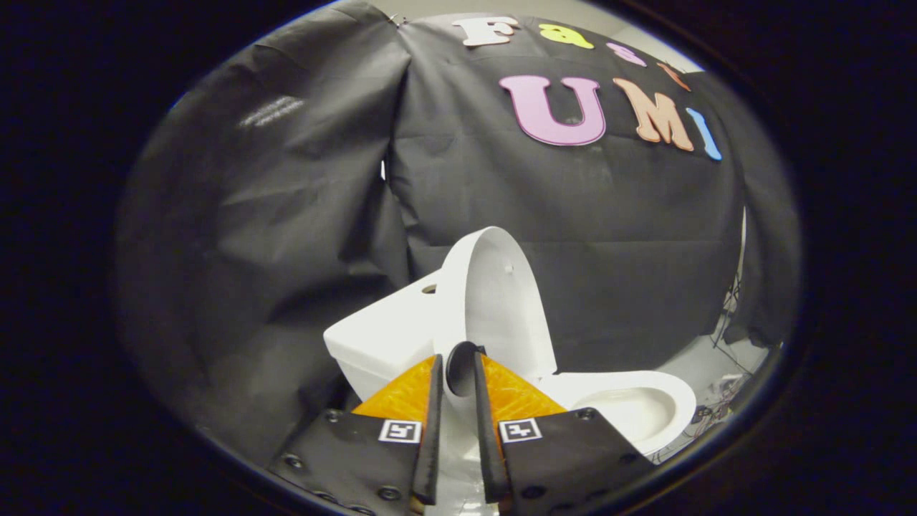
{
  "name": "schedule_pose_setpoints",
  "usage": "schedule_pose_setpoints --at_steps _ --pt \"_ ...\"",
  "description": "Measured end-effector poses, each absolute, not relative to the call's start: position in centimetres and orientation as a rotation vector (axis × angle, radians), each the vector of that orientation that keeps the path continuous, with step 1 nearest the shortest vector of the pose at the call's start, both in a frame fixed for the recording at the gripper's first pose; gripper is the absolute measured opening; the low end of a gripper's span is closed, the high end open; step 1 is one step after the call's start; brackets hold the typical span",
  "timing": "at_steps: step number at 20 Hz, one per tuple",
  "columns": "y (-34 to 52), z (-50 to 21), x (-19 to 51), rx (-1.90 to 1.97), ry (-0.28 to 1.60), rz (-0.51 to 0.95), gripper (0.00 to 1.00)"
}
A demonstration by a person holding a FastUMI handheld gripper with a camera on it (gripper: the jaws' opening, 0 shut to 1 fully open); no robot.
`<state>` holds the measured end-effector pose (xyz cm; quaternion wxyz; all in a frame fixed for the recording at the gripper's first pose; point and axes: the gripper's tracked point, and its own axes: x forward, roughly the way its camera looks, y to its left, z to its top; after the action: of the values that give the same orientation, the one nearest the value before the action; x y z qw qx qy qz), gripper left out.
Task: Open the toilet lid.
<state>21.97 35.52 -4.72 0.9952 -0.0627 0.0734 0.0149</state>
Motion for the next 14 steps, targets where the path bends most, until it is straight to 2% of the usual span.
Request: schedule_pose_setpoints --at_steps 4,14 --pt "35.1 -3.5 20.1 -0.149 0.142 0.089 0.4" --pt "29.3 0.1 15.1 -0.187 0.12 0.091 0.61"
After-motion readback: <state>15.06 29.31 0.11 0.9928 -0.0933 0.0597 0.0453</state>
